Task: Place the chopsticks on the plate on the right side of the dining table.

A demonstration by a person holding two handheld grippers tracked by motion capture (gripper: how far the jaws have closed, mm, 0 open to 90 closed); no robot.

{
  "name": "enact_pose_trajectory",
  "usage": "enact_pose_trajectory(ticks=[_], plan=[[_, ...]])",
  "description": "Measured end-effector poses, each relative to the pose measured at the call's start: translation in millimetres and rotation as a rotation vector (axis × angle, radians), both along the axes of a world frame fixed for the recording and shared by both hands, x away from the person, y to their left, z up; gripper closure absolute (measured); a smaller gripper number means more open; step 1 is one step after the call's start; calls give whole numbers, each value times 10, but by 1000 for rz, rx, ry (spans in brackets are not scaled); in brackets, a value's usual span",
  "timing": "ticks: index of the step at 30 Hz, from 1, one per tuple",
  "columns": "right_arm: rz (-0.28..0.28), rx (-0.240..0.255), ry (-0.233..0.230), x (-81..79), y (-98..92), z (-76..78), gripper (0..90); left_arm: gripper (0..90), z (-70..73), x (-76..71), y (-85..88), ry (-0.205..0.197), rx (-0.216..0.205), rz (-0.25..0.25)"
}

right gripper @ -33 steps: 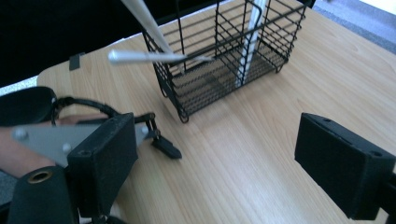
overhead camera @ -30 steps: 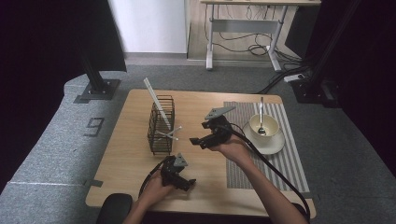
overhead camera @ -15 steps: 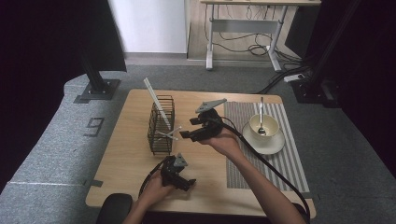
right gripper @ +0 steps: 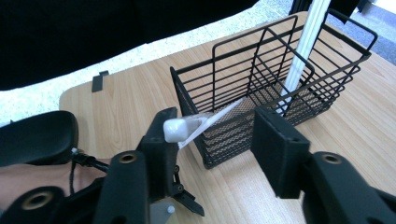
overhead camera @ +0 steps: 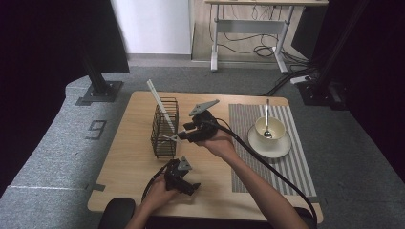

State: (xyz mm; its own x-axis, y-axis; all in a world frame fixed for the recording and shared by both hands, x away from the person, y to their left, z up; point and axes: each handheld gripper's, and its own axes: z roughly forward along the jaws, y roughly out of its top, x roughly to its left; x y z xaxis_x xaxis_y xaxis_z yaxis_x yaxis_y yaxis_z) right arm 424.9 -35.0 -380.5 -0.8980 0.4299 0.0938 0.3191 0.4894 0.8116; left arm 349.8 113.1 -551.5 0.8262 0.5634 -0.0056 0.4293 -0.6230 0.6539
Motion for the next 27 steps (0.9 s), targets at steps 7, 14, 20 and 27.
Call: enact_pose_trajectory(ticks=[7,14,20,27], plan=[[15,19,-21,10,41,-24,696,0,0,0,0,0,1,0],[16,1,-60,-15,75,23,815,0,0,-1,0,0,0,1],[29,-6,-76,-33,73,87,819,0,-1,-1,0,-2,1,1],[29,7,-62,-28,-12,213,819,0,-1,-1,0,-2,1,1]])
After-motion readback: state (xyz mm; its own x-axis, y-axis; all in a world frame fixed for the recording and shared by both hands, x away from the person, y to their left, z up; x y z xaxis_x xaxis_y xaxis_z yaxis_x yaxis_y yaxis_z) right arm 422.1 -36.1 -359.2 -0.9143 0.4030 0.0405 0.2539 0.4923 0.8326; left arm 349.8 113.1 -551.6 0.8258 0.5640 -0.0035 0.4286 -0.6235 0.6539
